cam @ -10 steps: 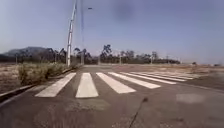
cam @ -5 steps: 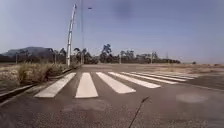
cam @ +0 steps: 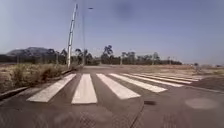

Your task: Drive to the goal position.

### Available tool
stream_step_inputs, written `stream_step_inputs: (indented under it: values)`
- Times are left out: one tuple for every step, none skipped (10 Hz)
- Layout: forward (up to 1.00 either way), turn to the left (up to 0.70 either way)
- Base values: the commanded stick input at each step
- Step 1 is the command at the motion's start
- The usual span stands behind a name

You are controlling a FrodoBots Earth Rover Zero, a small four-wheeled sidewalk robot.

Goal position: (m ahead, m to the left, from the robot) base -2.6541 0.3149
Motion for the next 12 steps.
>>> stream_step_inputs:
  values:
    - [0.70, 0.00]
    - [0.70, 0.00]
    - [0.70, 0.00]
    - [0.70, 0.00]
    - [0.70, 0.00]
    - [0.70, 0.00]
    - [0.70, 0.00]
    - [0.70, 0.00]
    - [0.70, 0.00]
    - [0.70, 0.00]
    - [0.70, 0.00]
    - [0.70, 0.00]
